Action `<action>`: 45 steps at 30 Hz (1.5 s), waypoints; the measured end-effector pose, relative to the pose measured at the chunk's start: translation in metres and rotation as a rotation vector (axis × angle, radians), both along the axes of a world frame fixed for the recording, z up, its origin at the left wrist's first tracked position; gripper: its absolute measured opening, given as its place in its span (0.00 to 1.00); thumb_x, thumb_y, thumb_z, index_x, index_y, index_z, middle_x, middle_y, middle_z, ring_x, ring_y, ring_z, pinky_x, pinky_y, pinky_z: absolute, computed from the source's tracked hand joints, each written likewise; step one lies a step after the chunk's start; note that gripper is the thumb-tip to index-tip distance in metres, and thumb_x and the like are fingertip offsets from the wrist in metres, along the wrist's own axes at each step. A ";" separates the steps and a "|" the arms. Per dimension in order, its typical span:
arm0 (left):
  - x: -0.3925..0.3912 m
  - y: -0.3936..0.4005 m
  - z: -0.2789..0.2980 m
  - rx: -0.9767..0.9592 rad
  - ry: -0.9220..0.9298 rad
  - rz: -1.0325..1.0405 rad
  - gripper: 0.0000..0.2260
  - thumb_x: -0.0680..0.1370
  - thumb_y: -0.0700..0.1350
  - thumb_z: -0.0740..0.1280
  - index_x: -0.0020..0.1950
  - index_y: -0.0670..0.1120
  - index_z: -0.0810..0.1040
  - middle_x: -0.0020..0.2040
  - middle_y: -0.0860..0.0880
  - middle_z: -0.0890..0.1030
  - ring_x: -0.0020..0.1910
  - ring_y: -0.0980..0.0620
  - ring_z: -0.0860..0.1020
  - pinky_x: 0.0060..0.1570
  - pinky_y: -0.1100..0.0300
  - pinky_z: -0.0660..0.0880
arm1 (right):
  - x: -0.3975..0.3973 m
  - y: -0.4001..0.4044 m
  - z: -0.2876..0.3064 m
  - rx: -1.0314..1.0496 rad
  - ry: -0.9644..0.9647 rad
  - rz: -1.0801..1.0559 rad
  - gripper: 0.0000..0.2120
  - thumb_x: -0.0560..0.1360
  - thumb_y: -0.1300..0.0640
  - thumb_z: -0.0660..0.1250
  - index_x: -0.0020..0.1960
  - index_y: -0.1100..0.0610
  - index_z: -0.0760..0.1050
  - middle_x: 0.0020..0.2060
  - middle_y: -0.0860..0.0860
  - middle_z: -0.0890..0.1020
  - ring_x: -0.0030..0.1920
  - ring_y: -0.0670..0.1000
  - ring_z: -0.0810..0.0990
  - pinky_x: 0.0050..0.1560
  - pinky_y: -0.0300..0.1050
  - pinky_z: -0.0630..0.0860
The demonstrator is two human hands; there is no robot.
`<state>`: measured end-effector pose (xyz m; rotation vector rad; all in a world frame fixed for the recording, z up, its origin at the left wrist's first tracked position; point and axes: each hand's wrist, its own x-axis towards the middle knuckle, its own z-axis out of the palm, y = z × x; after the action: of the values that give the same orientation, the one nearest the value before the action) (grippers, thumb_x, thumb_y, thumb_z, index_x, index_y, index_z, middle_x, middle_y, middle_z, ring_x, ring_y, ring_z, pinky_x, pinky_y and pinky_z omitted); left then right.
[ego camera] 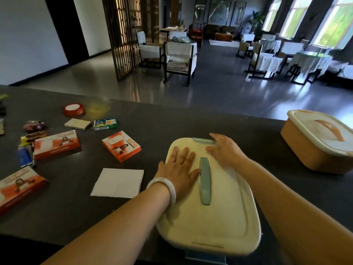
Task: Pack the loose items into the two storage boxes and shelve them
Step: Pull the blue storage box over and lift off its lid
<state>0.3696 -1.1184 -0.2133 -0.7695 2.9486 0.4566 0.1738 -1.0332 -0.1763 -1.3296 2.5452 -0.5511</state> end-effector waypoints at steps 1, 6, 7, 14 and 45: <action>0.000 0.000 0.000 0.012 0.012 0.005 0.31 0.76 0.69 0.39 0.76 0.61 0.38 0.77 0.60 0.36 0.76 0.52 0.33 0.70 0.35 0.48 | -0.005 -0.006 -0.001 0.008 -0.051 -0.009 0.26 0.77 0.43 0.64 0.73 0.46 0.64 0.69 0.51 0.72 0.67 0.54 0.71 0.68 0.55 0.67; -0.002 0.008 0.005 -0.010 0.001 0.011 0.31 0.77 0.68 0.40 0.78 0.58 0.40 0.78 0.59 0.37 0.76 0.51 0.34 0.70 0.35 0.51 | -0.012 -0.010 -0.008 -0.082 -0.116 -0.085 0.13 0.77 0.39 0.62 0.57 0.42 0.77 0.46 0.44 0.81 0.45 0.45 0.78 0.44 0.46 0.77; -0.003 0.008 0.006 -0.008 0.000 0.013 0.31 0.78 0.68 0.40 0.78 0.58 0.40 0.78 0.58 0.37 0.76 0.51 0.34 0.70 0.36 0.51 | -0.013 -0.011 -0.009 -0.086 -0.112 -0.082 0.13 0.77 0.39 0.61 0.56 0.42 0.77 0.46 0.44 0.81 0.45 0.45 0.78 0.46 0.47 0.78; -0.002 0.012 0.009 0.007 -0.008 0.016 0.30 0.79 0.67 0.41 0.78 0.59 0.39 0.78 0.58 0.36 0.76 0.52 0.34 0.71 0.36 0.50 | -0.016 -0.012 -0.012 -0.089 -0.114 -0.084 0.14 0.78 0.39 0.59 0.56 0.41 0.77 0.49 0.45 0.80 0.49 0.49 0.76 0.50 0.49 0.75; 0.014 0.015 0.031 0.070 0.163 0.059 0.32 0.80 0.61 0.55 0.79 0.54 0.44 0.79 0.55 0.40 0.77 0.51 0.40 0.74 0.40 0.48 | 0.081 0.135 -0.032 -0.286 -0.567 -0.415 0.29 0.79 0.46 0.61 0.76 0.49 0.54 0.61 0.50 0.73 0.46 0.42 0.74 0.37 0.37 0.69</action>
<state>0.3834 -1.1034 -0.1824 -0.8527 3.0452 0.6525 0.2552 -0.8978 -0.2079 -0.5689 2.2981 -1.2097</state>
